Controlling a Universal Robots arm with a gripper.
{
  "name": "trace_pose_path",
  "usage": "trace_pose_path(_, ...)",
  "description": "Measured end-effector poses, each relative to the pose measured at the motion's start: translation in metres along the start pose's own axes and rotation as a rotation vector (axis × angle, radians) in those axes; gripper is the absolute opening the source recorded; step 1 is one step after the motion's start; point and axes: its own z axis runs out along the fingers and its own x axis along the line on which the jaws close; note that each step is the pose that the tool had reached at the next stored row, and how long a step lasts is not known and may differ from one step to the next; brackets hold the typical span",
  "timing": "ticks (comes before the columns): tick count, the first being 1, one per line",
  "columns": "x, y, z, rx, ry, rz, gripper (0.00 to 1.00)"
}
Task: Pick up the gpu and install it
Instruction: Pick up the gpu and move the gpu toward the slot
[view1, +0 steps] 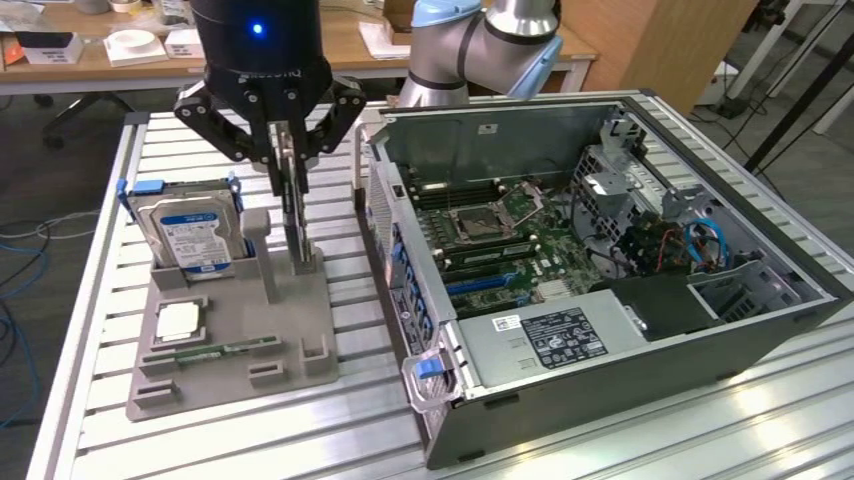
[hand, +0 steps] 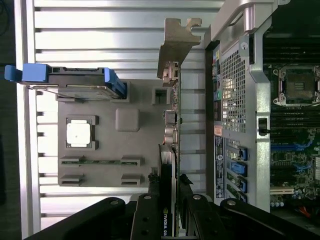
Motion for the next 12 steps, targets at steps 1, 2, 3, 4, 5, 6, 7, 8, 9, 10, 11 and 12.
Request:
trace_pose_path(1, 0.0000, 0.0000, -0.0002, 0.0000, 0.0000, 0.000, 0.26)
trace_pose_path(2, 0.0000, 0.0000, -0.0002, 0.0000, 0.0000, 0.000, 0.26)
trace_pose_path(3, 0.0000, 0.0001, -0.0002, 0.0000, 0.0000, 0.000, 0.26)
trace_pose_path(4, -0.0001, 0.0001, -0.0003, 0.0000, 0.0000, 0.000, 0.26)
trace_pose_path(5, 0.0000, 0.0001, -0.0003, 0.0001, 0.0001, 0.000, 0.26)
trace_pose_path(6, 0.0000, 0.0000, -0.0003, 0.0001, 0.0001, 0.000, 0.26)
trace_pose_path(7, 0.0000, 0.0001, -0.0003, 0.0001, 0.0001, 0.000, 0.26)
trace_pose_path(8, 0.0000, 0.0000, -0.0003, 0.0001, 0.0001, 0.000, 0.26)
trace_pose_path(9, -0.0001, 0.0000, -0.0003, 0.0001, 0.0002, 0.000, 0.26)
trace_pose_path(10, -0.0003, 0.0001, -0.0004, 0.0002, 0.0002, 0.000, 0.26)
trace_pose_path(11, -0.0009, 0.0001, -0.0004, 0.0002, 0.0003, 0.000, 0.26)
trace_pose_path(12, -0.0015, 0.0001, -0.0004, 0.0002, 0.0003, 0.000, 0.26)
